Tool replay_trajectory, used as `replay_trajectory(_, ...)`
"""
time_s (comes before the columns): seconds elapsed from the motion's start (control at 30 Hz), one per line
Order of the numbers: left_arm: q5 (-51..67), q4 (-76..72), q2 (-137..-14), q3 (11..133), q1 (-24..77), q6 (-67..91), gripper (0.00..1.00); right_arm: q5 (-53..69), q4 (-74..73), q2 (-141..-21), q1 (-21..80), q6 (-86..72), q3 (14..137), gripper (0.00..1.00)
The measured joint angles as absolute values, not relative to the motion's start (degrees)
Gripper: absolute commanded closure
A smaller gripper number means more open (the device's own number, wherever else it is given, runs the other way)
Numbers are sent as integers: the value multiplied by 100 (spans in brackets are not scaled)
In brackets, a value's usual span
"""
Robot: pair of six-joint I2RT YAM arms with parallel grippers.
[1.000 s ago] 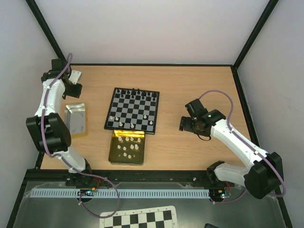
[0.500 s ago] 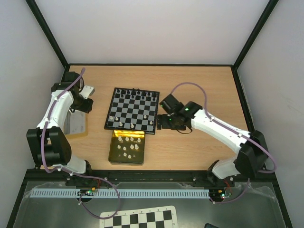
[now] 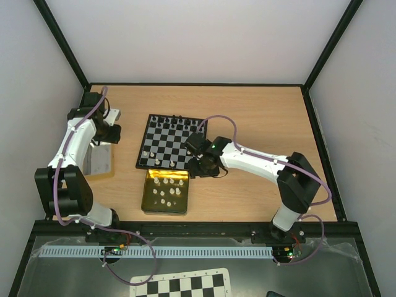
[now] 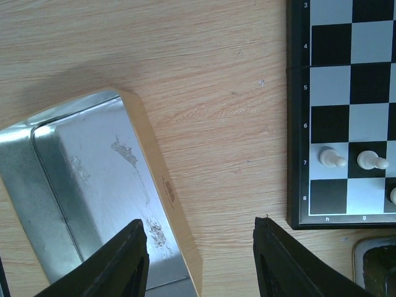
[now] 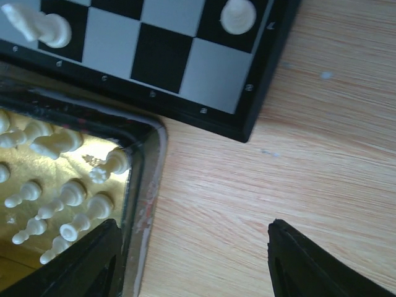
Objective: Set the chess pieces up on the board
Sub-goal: Move the storage box to the center of the board.
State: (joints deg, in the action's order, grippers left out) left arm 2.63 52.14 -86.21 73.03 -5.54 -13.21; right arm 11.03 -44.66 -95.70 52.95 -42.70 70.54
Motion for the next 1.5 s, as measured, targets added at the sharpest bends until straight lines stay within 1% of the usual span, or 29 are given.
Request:
replay_trajectory(0.2, 209, 5159, -8608, 7172, -554, -1262, 52, 1280, -4313, -9824, 5437, -4270, 7240, 37)
replay_trajectory(0.43, 115, 5148, -8521, 7137, -554, -1264, 51, 1446, -4182, -10064, 5596, -4268, 7301, 40)
replay_trajectory(0.73, 80, 5144, -8414, 6993, -582, -1267, 51, 1575, -4071, -10134, 5688, -4272, 7159, 52)
replay_trajectory(1.03, 80, 5085, -8409, 6925, -604, -1267, 50, 1728, -3992, -10134, 5708, -4265, 6849, 53)
replay_trajectory(1.3, 78, 5041, -8409, 6814, -607, -1264, 50, 1837, -3983, -10138, 5752, -4204, 6849, 65)
replay_trajectory(1.5, 80, 5024, -8407, 6720, -607, -1264, 49, 1859, -3975, -10136, 5752, -4152, 6779, 67)
